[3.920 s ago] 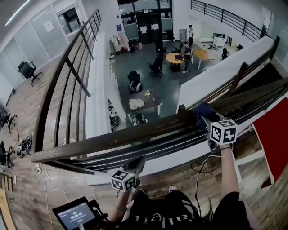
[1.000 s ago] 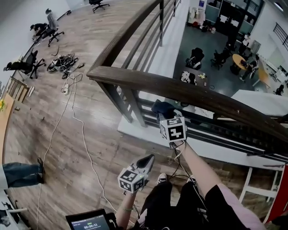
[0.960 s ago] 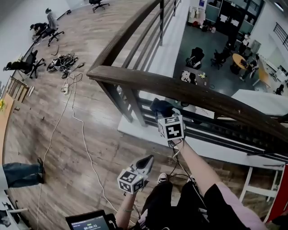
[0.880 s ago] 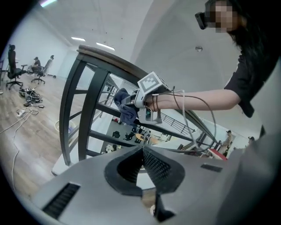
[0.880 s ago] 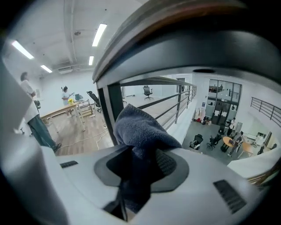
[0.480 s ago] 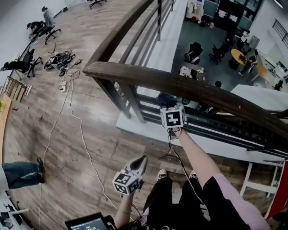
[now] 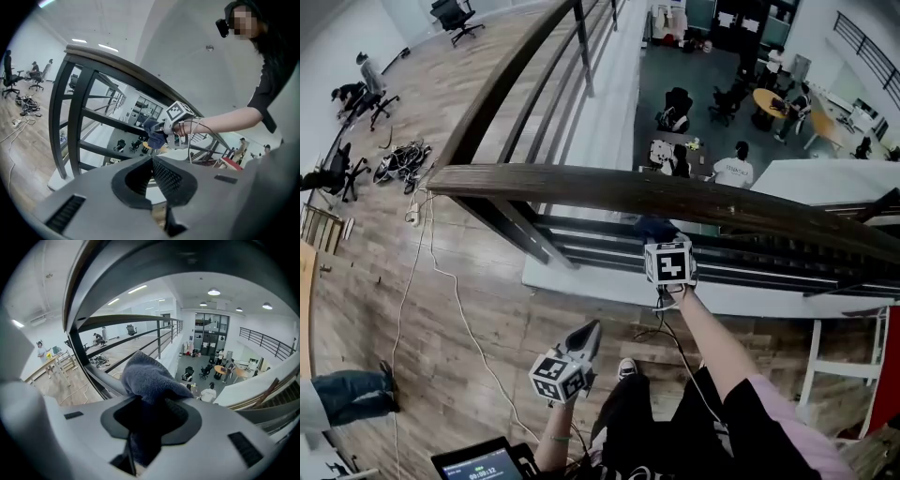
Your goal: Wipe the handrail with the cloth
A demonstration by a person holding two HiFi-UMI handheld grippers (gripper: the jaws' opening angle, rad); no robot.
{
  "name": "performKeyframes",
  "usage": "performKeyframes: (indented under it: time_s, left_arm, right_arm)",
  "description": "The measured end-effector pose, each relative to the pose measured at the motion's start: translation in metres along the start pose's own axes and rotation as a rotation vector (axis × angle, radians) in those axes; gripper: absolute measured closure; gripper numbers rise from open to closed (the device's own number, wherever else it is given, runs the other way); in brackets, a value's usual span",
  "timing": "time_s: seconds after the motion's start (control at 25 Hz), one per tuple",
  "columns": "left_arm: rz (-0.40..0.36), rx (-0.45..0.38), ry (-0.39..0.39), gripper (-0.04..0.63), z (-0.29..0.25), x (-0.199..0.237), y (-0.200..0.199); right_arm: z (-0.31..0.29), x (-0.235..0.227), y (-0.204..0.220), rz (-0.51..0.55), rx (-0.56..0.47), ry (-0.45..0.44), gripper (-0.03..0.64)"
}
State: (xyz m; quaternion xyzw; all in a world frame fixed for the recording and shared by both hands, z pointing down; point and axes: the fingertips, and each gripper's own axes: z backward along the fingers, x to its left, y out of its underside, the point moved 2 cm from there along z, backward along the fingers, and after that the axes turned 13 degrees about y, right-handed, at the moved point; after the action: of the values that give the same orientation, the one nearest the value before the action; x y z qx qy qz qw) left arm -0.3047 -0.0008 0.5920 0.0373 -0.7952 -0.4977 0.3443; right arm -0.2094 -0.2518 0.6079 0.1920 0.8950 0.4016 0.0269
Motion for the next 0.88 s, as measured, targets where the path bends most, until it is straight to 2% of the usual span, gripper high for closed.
performKeyframes:
  time_s: [0.32, 0.52, 0.68, 0.88]
  left_arm:
    - [0.001, 0.015, 0.038, 0.594, -0.099, -0.068, -0.011]
    - [0.01, 0.023, 0.096, 0.594, -0.178, -0.134, -0.008]
    - [-0.04, 0.083, 0.139, 0.594, -0.233, -0.18, 0.008]
    - [-0.072, 0.112, 0.208, 0.594, -0.293, -0.233, 0.027]
  right_arm:
    - [0.016, -0.152, 0.028, -0.098, 0.018, 0.051, 0.508]
    - [0.03, -0.264, 0.059, -0.145, 0.011, 0.079, 0.508]
    - [0.043, -0.348, 0.087, -0.169, 0.004, 0.098, 0.506]
    - [0.06, -0.449, 0.116, -0.197, 0.003, 0.139, 0.506]
